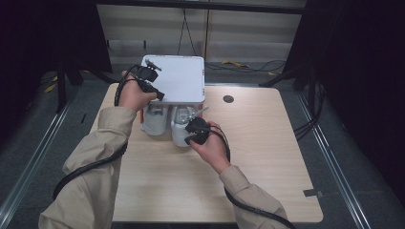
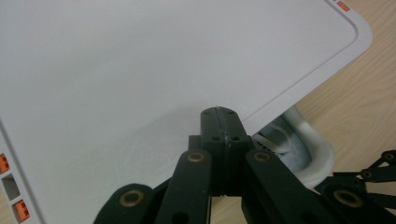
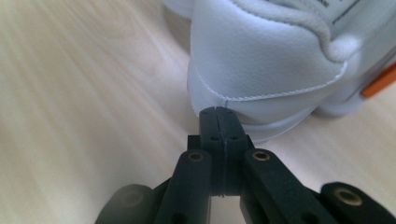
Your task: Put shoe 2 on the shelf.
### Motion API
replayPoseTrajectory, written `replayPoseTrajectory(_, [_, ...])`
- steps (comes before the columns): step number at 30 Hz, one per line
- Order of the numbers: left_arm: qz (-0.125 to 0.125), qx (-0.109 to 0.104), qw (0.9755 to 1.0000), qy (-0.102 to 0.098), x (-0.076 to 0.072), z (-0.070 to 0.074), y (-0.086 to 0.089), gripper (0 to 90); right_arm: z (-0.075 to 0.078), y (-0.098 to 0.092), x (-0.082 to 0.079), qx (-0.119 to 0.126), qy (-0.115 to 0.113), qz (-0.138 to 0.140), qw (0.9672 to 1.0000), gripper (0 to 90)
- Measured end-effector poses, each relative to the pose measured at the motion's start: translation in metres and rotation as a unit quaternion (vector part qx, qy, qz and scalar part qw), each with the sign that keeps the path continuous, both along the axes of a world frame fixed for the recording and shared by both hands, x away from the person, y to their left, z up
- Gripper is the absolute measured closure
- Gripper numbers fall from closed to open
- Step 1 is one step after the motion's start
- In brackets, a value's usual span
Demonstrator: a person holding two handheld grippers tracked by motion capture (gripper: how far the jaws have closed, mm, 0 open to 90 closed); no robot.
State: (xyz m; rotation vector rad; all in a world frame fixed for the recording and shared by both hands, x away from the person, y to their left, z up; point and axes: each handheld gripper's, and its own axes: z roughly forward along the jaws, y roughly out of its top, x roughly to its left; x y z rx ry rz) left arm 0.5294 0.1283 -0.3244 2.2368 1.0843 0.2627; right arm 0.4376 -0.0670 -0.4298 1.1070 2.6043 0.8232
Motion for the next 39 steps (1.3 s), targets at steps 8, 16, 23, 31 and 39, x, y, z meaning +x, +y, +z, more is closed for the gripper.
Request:
replayPoseTrajectory(8, [-0.003,-0.01,0.9999,-0.004,0.001,-0.002,0.002,90.0,-0.005,0.018,0.021,0.007,-0.008,-0.005,0.9999,90.0])
replayPoseTrajectory(16, [-0.005,-0.012,0.9999,-0.009,0.0,-0.002,0.003,90.0,-0.008,0.026,0.037,0.014,-0.01,-0.015,0.9997,90.0])
replayPoseTrajectory(23, [-0.002,-0.005,0.9999,-0.01,0.0,-0.001,0.0,90.0,-0.01,0.026,0.038,0.023,-0.015,-0.024,0.9994,90.0])
replayPoseTrajectory(31, [0.016,0.011,0.9998,-0.01,-0.005,0.002,0.009,62.0,-0.011,0.003,0.022,0.027,0.014,-0.026,0.9992,68.4])
replayPoseTrajectory(39, [-0.002,0.008,0.9999,-0.008,-0.031,0.001,0.015,35.6,-0.004,-0.031,-0.003,0.044,0.027,-0.022,0.9984,44.5])
